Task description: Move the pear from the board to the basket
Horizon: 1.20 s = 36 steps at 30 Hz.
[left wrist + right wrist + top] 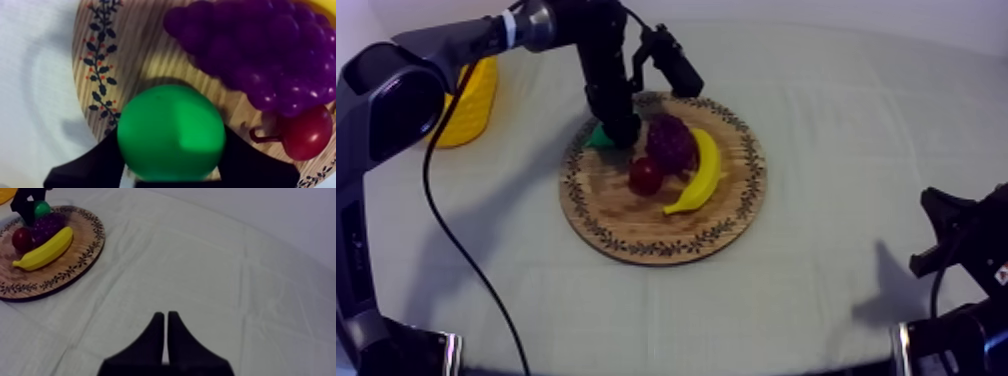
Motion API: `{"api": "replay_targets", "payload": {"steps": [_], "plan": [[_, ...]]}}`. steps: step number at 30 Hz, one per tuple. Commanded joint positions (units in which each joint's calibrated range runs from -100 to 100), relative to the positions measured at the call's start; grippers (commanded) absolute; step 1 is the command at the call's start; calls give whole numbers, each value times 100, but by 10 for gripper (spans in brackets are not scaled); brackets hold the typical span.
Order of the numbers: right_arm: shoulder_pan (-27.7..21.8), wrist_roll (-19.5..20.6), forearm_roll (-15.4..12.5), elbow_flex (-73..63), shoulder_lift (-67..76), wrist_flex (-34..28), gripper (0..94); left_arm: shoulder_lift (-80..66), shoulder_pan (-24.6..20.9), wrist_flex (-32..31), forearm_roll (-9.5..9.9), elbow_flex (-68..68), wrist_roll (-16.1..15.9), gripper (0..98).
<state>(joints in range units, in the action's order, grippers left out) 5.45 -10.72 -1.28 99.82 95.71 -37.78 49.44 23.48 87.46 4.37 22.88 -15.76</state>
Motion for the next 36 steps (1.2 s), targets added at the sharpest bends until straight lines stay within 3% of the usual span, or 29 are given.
{"api": "replay_targets", "payload": {"steps": [1,11,26,36], "plan": [[-1,0,-1,-5,4,-4,4,-51,15,-1,-9,-42,9,448],[-1,0,-1,-5,4,-4,4,-1190,123,67,-124,-399,10,445],[-1,0,-1,-5,4,-4,4,-2937,256,736,-189,-527,71,463],[-1,0,-1,-5,4,-4,4,-3568,-150,764,-191,-696,326,460]]}}
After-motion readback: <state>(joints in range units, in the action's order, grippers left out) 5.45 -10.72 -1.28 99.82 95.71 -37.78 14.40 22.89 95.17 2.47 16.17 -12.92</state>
